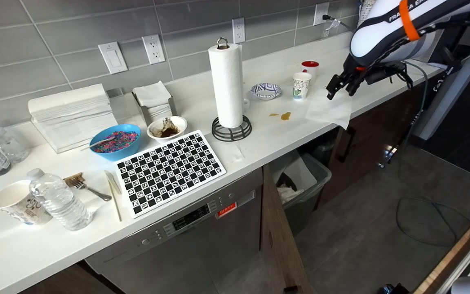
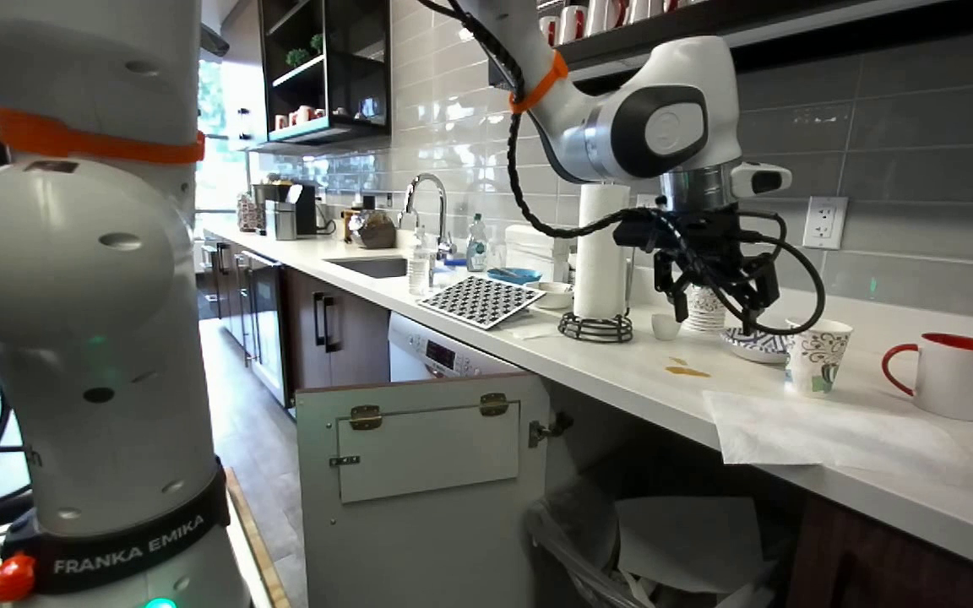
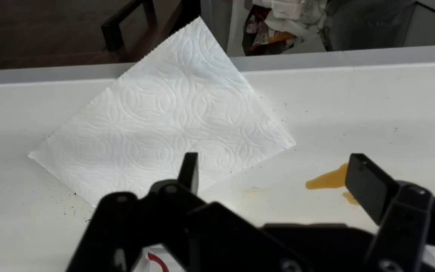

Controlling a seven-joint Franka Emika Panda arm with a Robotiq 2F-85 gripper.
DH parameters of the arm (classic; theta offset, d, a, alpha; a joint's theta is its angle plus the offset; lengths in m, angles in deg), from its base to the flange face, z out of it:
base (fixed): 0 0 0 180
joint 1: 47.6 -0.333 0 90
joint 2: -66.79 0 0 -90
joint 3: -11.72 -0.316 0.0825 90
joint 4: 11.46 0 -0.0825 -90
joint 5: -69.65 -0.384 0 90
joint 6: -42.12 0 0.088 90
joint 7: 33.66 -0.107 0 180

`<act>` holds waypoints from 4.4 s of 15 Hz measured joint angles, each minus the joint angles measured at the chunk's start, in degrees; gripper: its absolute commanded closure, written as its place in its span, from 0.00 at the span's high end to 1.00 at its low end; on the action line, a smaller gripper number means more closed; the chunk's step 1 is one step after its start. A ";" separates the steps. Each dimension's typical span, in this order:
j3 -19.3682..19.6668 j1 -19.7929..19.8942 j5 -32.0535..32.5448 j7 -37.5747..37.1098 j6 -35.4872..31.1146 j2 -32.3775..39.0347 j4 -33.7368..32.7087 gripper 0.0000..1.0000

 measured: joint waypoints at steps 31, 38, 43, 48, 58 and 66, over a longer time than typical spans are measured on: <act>-5.36 10.67 5.51 13.93 12.28 29.01 -31.43 1.00; -6.51 12.13 3.62 13.88 12.27 34.46 -37.78 0.94; -6.75 12.50 3.40 13.86 12.27 36.00 -40.39 0.53; -6.70 12.68 3.39 12.99 12.27 36.33 -41.50 0.13; -6.34 12.83 3.39 8.99 12.39 36.11 -41.75 0.49; -6.01 14.17 2.19 7.21 11.56 34.38 -42.31 1.00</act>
